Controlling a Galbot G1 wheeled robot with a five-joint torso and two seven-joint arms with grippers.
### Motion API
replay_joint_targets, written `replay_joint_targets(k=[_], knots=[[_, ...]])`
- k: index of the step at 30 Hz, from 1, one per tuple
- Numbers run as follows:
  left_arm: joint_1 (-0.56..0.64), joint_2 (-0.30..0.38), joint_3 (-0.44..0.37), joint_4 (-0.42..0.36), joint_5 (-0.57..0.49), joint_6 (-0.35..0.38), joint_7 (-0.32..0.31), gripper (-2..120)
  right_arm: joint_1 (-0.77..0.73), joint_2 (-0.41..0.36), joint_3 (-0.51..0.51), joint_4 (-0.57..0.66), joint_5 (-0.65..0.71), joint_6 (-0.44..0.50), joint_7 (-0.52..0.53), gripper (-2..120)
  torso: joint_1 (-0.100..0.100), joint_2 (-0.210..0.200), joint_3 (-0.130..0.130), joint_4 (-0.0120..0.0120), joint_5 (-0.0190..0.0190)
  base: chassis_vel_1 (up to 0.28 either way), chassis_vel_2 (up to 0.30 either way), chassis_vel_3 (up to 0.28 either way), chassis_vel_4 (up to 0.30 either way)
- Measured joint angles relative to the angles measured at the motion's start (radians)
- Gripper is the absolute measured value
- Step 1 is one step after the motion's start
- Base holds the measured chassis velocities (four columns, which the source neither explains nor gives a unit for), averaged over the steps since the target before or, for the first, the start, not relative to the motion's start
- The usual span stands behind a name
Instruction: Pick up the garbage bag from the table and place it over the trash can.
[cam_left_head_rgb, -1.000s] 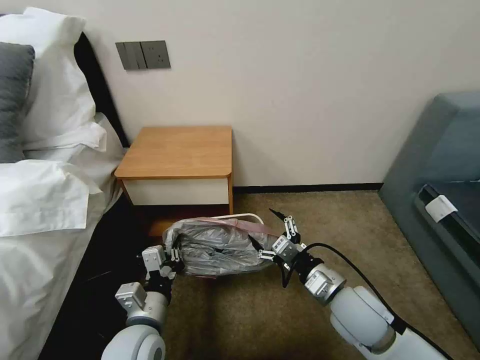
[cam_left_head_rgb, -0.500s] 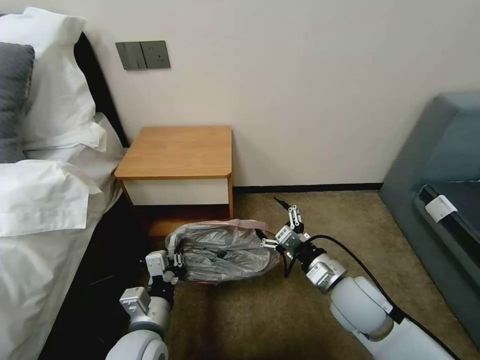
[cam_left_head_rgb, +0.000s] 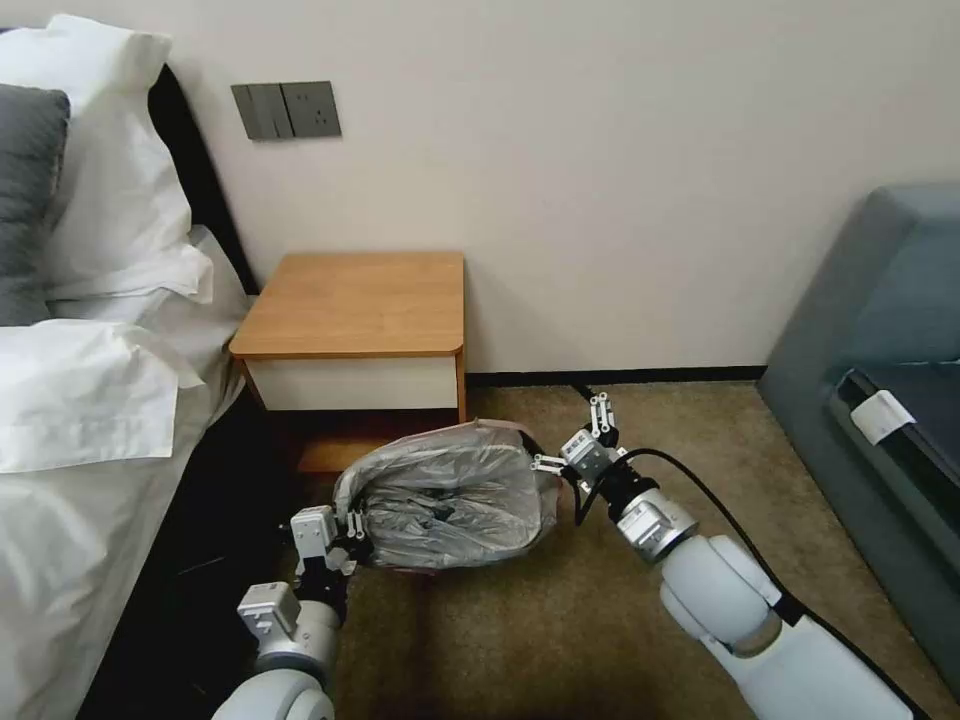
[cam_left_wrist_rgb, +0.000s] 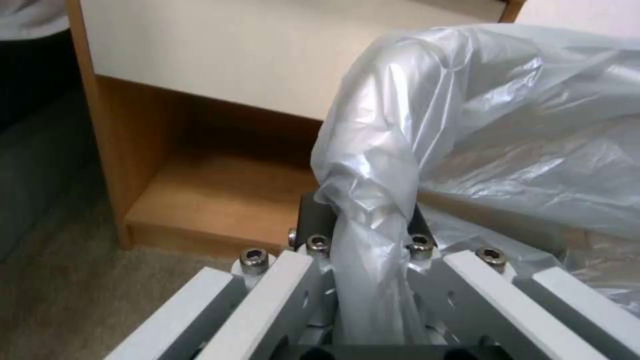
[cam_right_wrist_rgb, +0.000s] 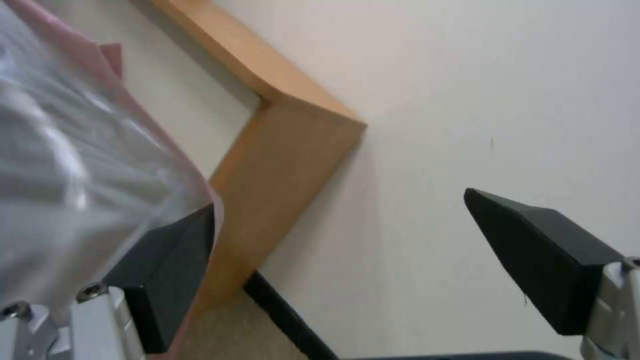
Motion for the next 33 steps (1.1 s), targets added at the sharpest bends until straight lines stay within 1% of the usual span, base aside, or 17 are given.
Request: replay_joint_targets(k=[7,9,13,17,18,20,21,22,23,24,25,27,28,29,30,31,33], knots=[[-0.001,-0.003,-0.002,-0.031,-0.051,-0.007,0.001,4,-0.017,-0.01,0.023,-0.013,0.03,0.0,0.003,95,0.0,0.0,0.0,0.0,0.0,0.0,0.0,0.0,0.0],[0.0,-0.005,-0.004,-0.046,-0.087,-0.007,0.002,4,-0.026,-0.002,0.033,-0.012,0.038,0.0,0.006,95,0.0,0.0,0.0,0.0,0.0,0.0,0.0,0.0,0.0],[0.0,-0.006,-0.008,-0.048,-0.094,-0.007,0.002,4,-0.032,0.006,0.041,-0.01,0.042,0.0,0.009,96,0.0,0.0,0.0,0.0,0.0001,0.0,0.0,0.0,0.0],[-0.015,-0.005,-0.035,-0.03,-0.119,-0.009,0.003,4,-0.077,0.059,0.109,0.02,0.098,0.001,0.038,96,0.0,0.0,0.0,0.0001,0.0,0.0,0.0,0.0,0.0],[-0.015,-0.005,-0.035,-0.03,-0.119,-0.009,0.003,4,-0.077,0.059,0.109,0.02,0.098,0.001,0.038,96,0.0,0.0,0.0,0.0001,0.0,0.0,0.0,0.0,0.0],[-0.02,-0.003,-0.04,-0.005,-0.138,-0.014,0.004,4,-0.112,0.099,0.155,0.053,0.195,-0.011,0.072,97,0.0,0.0,0.0,0.0,-0.0004,0.0,0.0,0.0,0.0],[-0.021,-0.001,-0.042,0.003,-0.147,-0.015,0.004,4,-0.127,0.116,0.167,0.07,0.28,-0.022,0.091,97,0.0,0.0,0.0,-0.0001,-0.0001,0.0,0.0,0.0,0.0],[-0.023,0.0,-0.042,0.008,-0.158,-0.015,0.004,4,-0.142,0.13,0.174,0.09,0.402,-0.038,0.114,98,0.0,0.0,0.0,0.0,-0.0001,0.0,0.0,0.0,0.0],[-0.023,0.0,-0.042,0.008,-0.158,-0.015,0.004,4,-0.142,0.13,0.174,0.09,0.402,-0.038,0.114,98,0.0,0.0,0.0,0.0,-0.0001,0.0,0.0,0.0,0.0],[-0.024,0.0,-0.043,0.009,-0.172,-0.015,0.003,4,-0.152,0.139,0.174,0.11,0.499,-0.063,0.142,99,0.0,0.0,0.0,0.0,-0.0002,0.0,0.0,0.0,0.0],[-0.024,0.0,-0.043,0.009,-0.172,-0.015,0.003,4,-0.152,0.139,0.174,0.11,0.499,-0.063,0.142,99,0.0,0.0,0.0,0.0,-0.0002,0.0,0.0,0.0,0.0],[-0.03,0.0,-0.043,0.009,-0.205,-0.008,0.001,4,-0.173,0.165,0.183,0.171,0.788,-0.154,0.262,98,0.0,0.0,0.0,0.0,-0.0001,0.0,0.0,0.0,0.0],[-0.031,0.0,-0.043,0.009,-0.209,-0.007,0.001,4,-0.174,0.168,0.186,0.178,0.824,-0.167,0.281,98,0.0,0.0,0.0,0.0,-0.0002,0.0,0.0,0.0,0.0],[-0.035,0.001,-0.044,0.009,-0.221,-0.003,0.0,4,-0.177,0.179,0.2,0.198,0.932,-0.208,0.331,95,0.0,0.0,0.0,0.0,-0.0001,0.0,0.0,0.0,0.0],[-0.035,0.001,-0.044,0.009,-0.221,-0.003,0.0,4,-0.177,0.179,0.2,0.198,0.932,-0.208,0.331,95,0.0,0.0,0.0,0.0,-0.0001,0.0,0.0,0.0,0.0],[-0.04,0.002,-0.045,0.009,-0.237,0.002,-0.002,4,-0.177,0.207,0.231,0.22,1.11,-0.286,0.414,92,0.0,0.0,0.0,-0.0001,-0.0005,0.0,0.0,0.0,0.0],[-0.047,0.001,-0.046,0.009,-0.258,0.008,-0.003,4,-0.177,0.265,0.253,0.209,1.248,-0.333,0.453,87,0.0,0.0,0.0,0.0,0.0,0.0,0.0,0.0,0.0]])
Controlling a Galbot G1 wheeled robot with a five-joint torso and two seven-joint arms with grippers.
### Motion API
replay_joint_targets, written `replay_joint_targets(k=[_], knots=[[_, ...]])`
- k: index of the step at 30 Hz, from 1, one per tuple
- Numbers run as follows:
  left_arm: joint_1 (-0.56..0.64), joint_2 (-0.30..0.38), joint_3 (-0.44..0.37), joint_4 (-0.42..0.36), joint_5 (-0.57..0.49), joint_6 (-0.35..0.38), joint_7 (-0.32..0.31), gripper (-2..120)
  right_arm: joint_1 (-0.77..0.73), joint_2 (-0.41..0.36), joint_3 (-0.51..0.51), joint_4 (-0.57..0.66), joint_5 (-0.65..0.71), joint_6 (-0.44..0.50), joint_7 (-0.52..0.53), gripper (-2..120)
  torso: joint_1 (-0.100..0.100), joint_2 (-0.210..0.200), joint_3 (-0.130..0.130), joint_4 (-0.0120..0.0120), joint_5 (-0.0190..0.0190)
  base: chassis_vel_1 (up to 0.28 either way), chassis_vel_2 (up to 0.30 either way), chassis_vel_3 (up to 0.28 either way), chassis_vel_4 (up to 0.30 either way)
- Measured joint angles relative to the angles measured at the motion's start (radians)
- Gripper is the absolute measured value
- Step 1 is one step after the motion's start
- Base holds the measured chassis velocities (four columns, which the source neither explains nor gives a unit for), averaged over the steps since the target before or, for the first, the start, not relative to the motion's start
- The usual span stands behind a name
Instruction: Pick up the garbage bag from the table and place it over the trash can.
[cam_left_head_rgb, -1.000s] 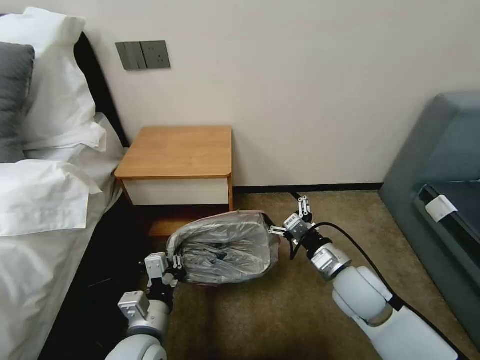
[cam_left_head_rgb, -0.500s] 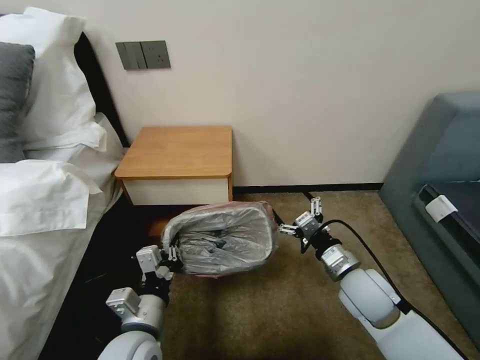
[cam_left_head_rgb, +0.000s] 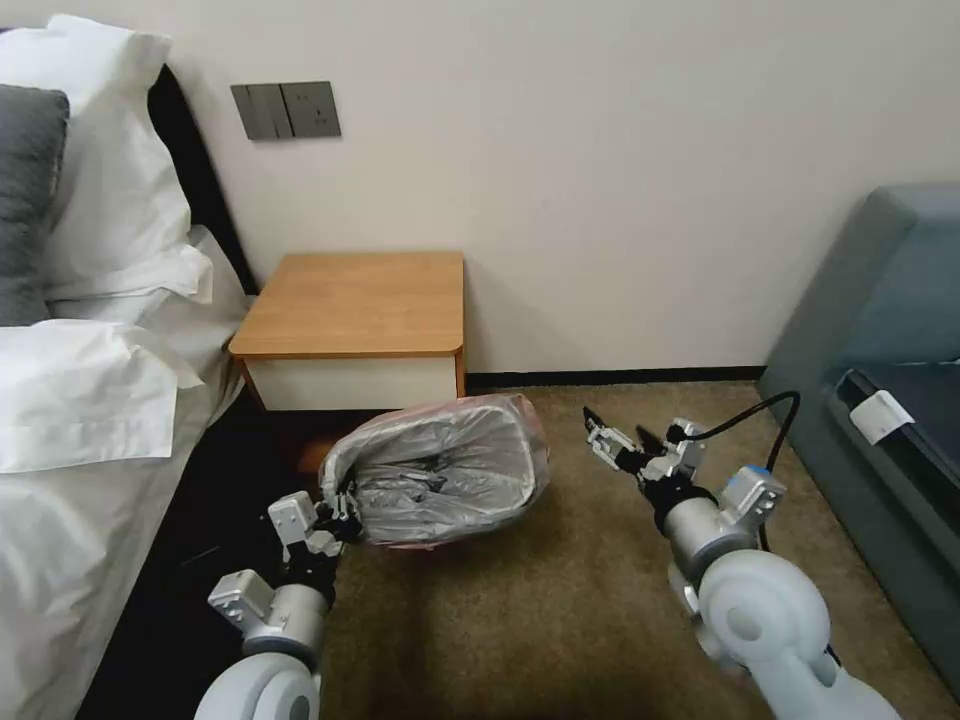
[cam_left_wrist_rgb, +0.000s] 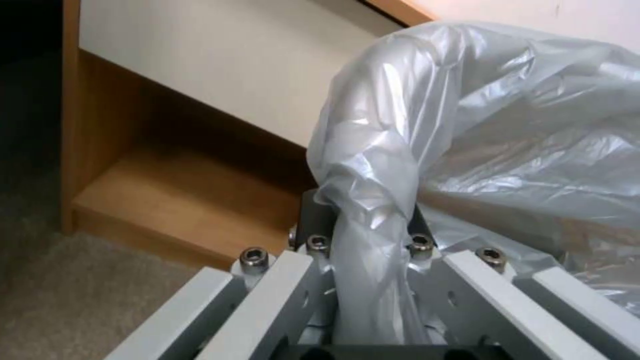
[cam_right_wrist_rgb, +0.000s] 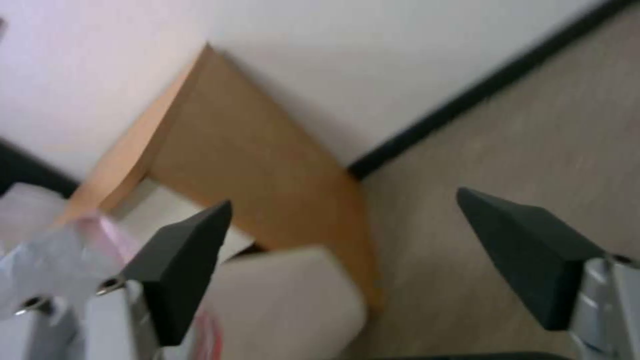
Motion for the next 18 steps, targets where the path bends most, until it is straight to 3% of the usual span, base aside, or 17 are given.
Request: replay_joint_targets(k=[4,12,18], knots=[[-0.009,-0.004,-0.001,-0.001,-0.031,0.01,-0.003,4,-0.024,0.093,-0.006,-0.021,0.073,-0.062,-0.058,96,0.0,0.0,0.0,0.0,-0.0001,0.0,0.0,0.0,0.0],[-0.014,-0.008,-0.001,0.003,-0.059,0.02,-0.01,4,-0.043,0.254,0.004,-0.037,0.115,-0.046,-0.159,100,0.0,0.0,0.0,0.0001,-0.0003,0.0,0.0,0.0,0.0],[-0.028,-0.008,-0.002,0.009,-0.067,0.026,-0.013,4,-0.048,0.299,0.013,-0.037,0.125,-0.043,-0.166,100,0.0,0.0,0.0,0.0,-0.0001,0.0,0.0,0.0,0.0]])
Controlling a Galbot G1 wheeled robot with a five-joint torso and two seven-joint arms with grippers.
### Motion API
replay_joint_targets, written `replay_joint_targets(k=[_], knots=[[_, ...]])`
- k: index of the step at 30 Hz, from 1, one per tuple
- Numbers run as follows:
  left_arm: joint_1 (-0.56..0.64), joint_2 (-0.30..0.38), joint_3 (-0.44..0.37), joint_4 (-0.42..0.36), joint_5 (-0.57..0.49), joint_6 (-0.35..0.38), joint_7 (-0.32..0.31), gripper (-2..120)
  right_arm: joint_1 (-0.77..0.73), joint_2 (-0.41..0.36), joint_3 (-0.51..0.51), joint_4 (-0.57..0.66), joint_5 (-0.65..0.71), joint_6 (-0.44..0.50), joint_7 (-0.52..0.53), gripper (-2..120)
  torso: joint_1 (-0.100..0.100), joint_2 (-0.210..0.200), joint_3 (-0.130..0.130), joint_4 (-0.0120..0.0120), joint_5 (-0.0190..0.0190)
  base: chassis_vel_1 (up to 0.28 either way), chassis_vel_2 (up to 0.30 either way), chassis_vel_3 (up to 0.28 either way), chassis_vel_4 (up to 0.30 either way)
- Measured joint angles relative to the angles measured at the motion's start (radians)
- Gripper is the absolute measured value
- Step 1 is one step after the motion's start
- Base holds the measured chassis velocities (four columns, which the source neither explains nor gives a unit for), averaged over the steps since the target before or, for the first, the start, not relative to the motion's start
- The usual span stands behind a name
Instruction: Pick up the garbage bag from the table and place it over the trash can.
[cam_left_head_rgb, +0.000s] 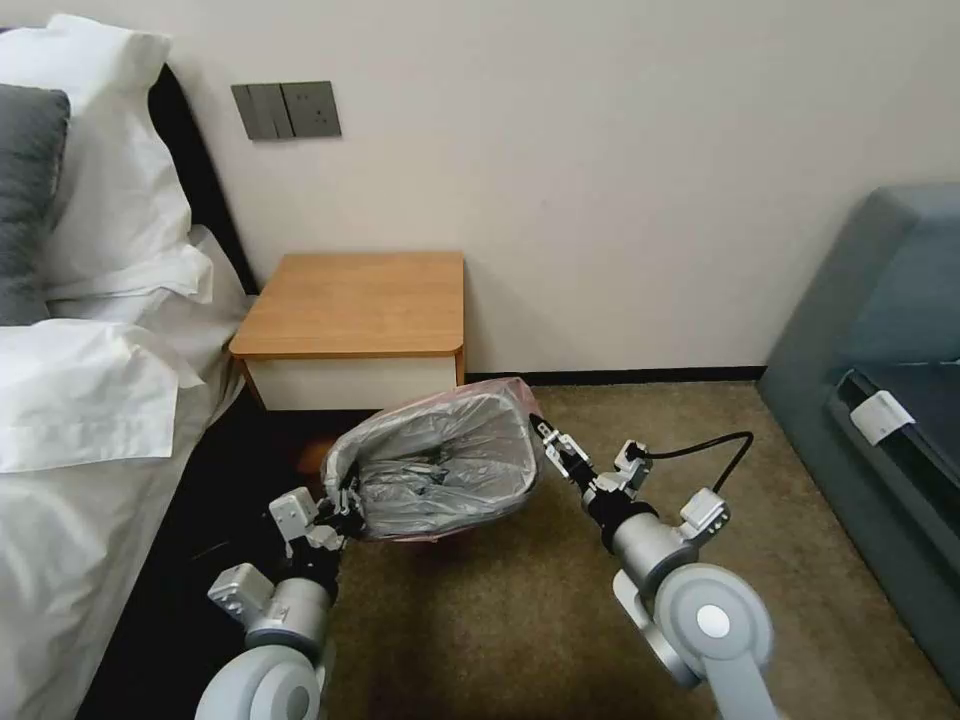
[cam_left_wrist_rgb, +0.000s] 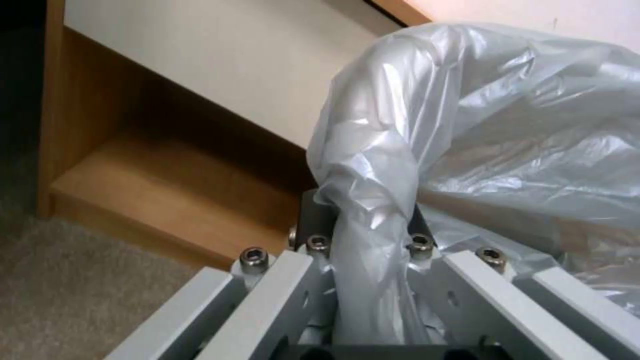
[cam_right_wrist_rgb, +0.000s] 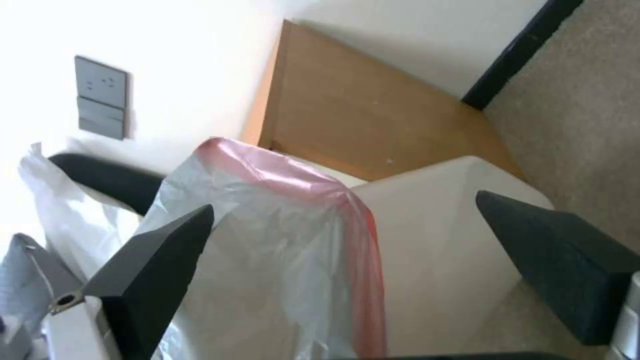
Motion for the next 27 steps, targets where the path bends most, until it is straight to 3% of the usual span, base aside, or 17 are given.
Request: replay_joint_targets(k=[10,17,27], knots=[[-0.004,-0.004,0.002,0.001,-0.003,0.004,-0.003,4,-0.005,0.022,-0.002,-0.017,-0.007,0.011,-0.028,100,0.0,0.0,0.0,0.0,0.0,0.0,0.0,0.0,0.0],[0.002,-0.007,0.003,0.001,-0.003,0.004,-0.004,4,-0.002,0.036,-0.015,-0.013,-0.011,0.012,-0.028,80,0.0,0.0,0.0,0.0,0.0001,0.0,0.0,0.0,0.0],[0.004,-0.01,0.007,-0.003,0.0,0.005,-0.007,4,-0.018,0.067,-0.033,-0.004,-0.041,0.015,-0.044,37,0.0,0.0,0.0,0.0,0.0,0.0,0.0,0.0,0.0]])
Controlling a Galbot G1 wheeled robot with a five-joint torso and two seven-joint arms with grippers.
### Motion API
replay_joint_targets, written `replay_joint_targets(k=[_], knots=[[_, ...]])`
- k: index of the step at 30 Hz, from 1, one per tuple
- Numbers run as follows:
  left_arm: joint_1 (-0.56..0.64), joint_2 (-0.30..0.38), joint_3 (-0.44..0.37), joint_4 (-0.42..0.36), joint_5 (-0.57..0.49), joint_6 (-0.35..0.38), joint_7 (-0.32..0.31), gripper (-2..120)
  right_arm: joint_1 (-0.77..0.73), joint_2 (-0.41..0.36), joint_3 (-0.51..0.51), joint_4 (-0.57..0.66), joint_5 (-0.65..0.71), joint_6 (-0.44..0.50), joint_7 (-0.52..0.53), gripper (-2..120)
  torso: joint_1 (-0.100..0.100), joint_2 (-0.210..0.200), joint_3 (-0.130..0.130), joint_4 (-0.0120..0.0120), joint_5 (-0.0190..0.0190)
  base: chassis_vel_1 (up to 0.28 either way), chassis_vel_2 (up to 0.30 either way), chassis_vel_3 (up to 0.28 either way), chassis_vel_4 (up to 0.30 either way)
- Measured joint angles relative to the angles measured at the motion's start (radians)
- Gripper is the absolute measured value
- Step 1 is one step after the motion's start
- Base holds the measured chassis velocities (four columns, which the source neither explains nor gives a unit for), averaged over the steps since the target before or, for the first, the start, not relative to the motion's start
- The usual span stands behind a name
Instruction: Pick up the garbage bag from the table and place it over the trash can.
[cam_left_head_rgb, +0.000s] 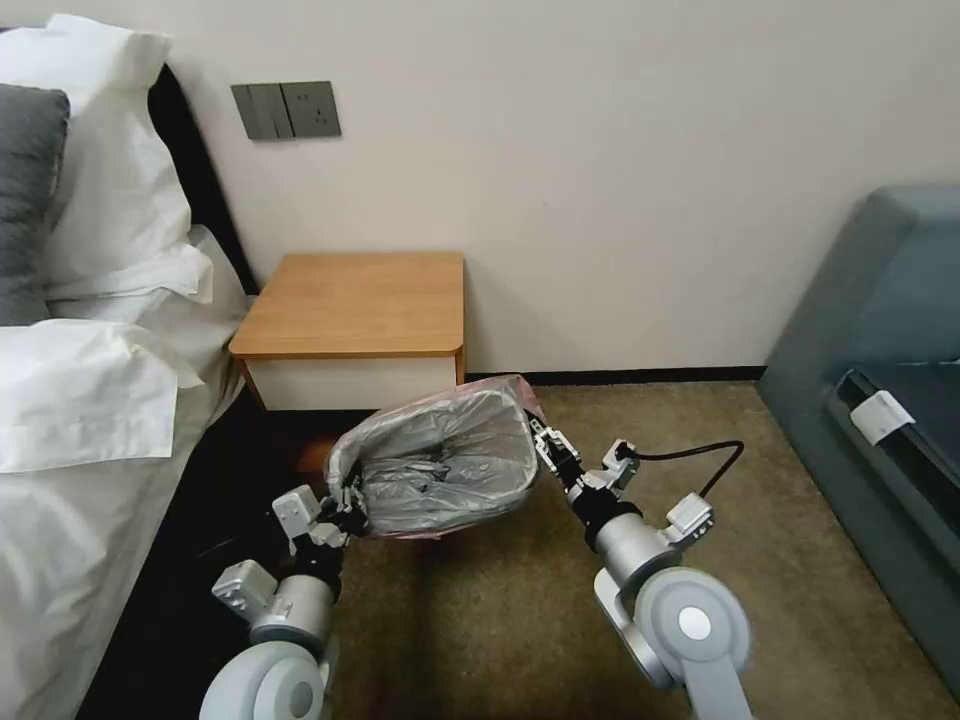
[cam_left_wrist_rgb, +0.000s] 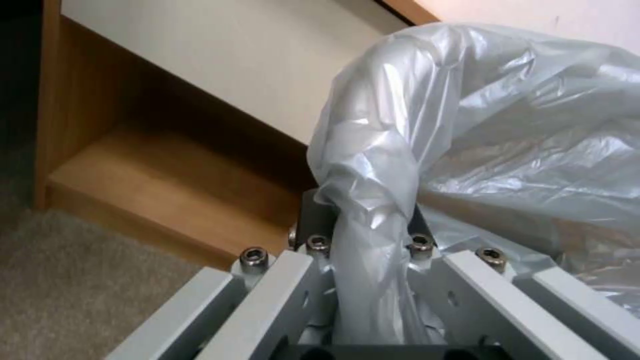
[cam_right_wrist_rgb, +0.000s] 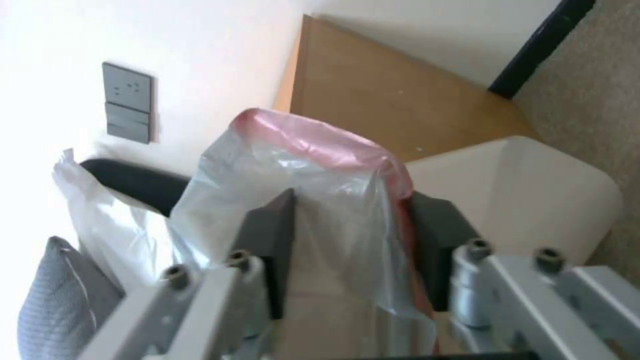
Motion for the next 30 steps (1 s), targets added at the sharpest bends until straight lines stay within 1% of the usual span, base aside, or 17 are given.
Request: replay_joint_targets(k=[1,2,4,5,8,9,11,18,24,25,26,30], knots=[[0.001,0.0,0.0,-0.002,0.0,0.0,0.0,4,0.0,0.001,-0.002,0.0,-0.005,0.001,-0.001,34,0.0,0.0,0.0,0.0,0.0001,0.0,0.0,0.0,0.0],[0.001,0.0,0.0,-0.002,0.0,0.0,0.0,4,0.0,0.001,-0.002,0.0,-0.005,0.001,-0.001,34,0.0,0.0,0.0,0.0,0.0001,0.0,0.0,0.0,0.0],[0.004,0.0,0.0,-0.006,0.0,0.0,0.0,4,0.001,0.001,-0.005,0.0,-0.015,0.002,-0.004,25,0.0,0.0,0.0,0.0,0.0001,0.0,0.0,0.0,0.0],[0.004,0.0,0.0,-0.006,0.0,0.0,0.0,4,0.001,0.001,-0.005,0.0,-0.015,0.002,-0.004,25,0.0,0.0,0.0,0.0,0.0001,0.0,0.0,0.0,0.0],[0.009,0.001,0.001,-0.007,0.0,0.0,0.0,4,0.004,0.001,-0.008,0.0,-0.031,0.003,-0.005,8,0.0,0.0,0.0,0.0,0.0,0.0,0.0,0.0,0.0],[0.009,0.001,0.001,-0.007,0.0,0.0,0.0,4,0.004,0.001,-0.008,0.0,-0.031,0.003,-0.005,8,0.0,0.0,0.0,0.0,0.0,0.0,0.0,0.0,0.0],[0.011,0.001,0.002,-0.007,0.0,0.0,0.001,4,0.005,0.001,-0.009,-0.001,-0.038,0.004,-0.006,0,0.0,0.0,0.0,0.0,0.0001,0.0,0.0,0.0,0.0],[0.016,0.001,0.008,-0.012,-0.015,0.008,0.007,4,0.01,0.0,-0.008,-0.019,-0.069,0.016,-0.014,0,0.0,0.0,0.0,0.0,0.0,0.0,0.0,0.0,0.0],[0.03,0.008,0.009,-0.039,-0.073,0.037,0.014,5,0.026,-0.01,0.003,-0.066,-0.102,0.036,-0.024,0,0.0,0.0,0.0,0.0,0.0001,0.0,0.0,0.0,0.0],[0.031,0.008,0.009,-0.045,-0.079,0.04,0.017,5,0.029,-0.013,0.005,-0.074,-0.107,0.038,-0.023,0,0.0,0.0,0.0,0.0003,0.0003,0.0,0.0,0.0,0.0],[0.032,0.008,0.009,-0.047,-0.083,0.043,0.022,5,0.033,-0.015,0.007,-0.077,-0.108,0.04,-0.023,0,0.0,0.0,0.0,-0.0002,0.0003,0.0,0.0,0.0,0.0],[0.031,0.009,0.009,-0.046,-0.077,0.047,0.026,5,0.035,-0.021,0.006,-0.076,-0.109,0.039,-0.021,0,0.0,0.0,0.0,0.0,0.0002,0.0,0.0,0.0,0.0]])
